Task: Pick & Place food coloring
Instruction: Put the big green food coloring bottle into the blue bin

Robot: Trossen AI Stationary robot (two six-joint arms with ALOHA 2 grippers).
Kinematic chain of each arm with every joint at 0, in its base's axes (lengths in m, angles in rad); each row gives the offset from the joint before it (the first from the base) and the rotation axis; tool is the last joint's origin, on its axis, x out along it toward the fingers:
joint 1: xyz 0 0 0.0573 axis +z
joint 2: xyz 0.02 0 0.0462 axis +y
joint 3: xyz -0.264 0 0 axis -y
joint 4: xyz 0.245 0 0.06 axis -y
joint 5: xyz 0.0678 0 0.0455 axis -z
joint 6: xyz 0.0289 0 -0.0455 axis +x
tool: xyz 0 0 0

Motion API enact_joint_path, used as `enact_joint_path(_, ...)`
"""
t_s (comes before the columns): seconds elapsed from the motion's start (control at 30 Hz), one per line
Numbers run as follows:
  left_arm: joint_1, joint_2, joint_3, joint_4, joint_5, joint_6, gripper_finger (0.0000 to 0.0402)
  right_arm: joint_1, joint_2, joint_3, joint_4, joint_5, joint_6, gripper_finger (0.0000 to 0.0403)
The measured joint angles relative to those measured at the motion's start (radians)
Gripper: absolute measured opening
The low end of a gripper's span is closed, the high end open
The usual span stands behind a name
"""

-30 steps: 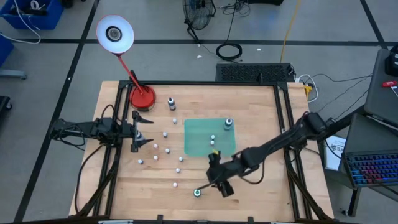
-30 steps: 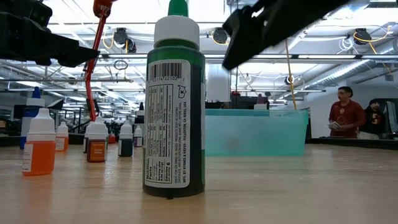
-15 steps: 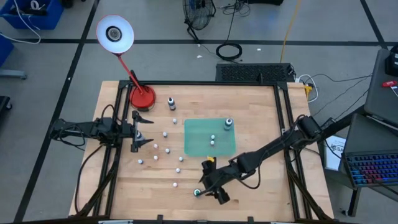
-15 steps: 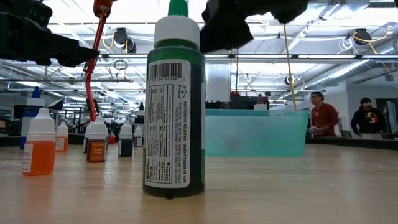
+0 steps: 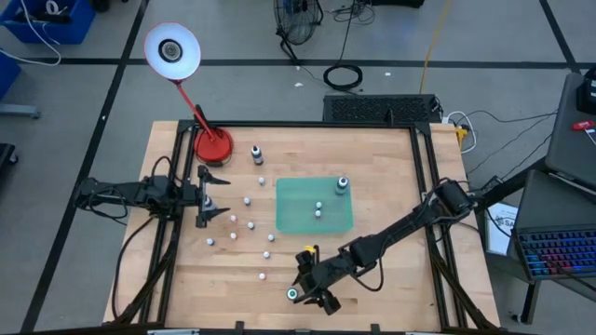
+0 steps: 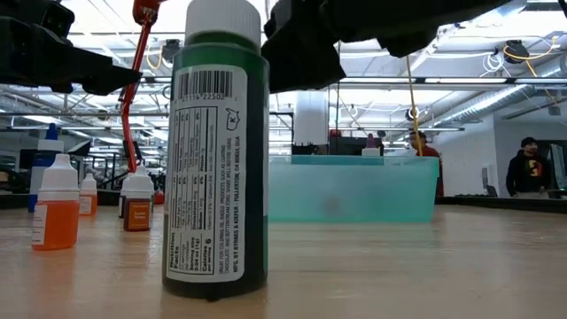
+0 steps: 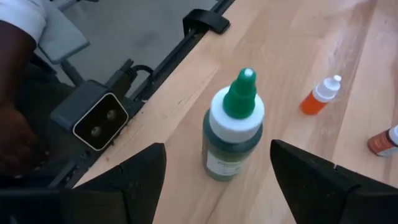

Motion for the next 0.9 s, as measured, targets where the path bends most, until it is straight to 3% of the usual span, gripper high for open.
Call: enact_joint_path(0.9,0.0,0.0,0.0,-0.004,0.0,0.0,0.0365,0.002,0.05,0.0,0.174,0.016,-0.051,0.0275)
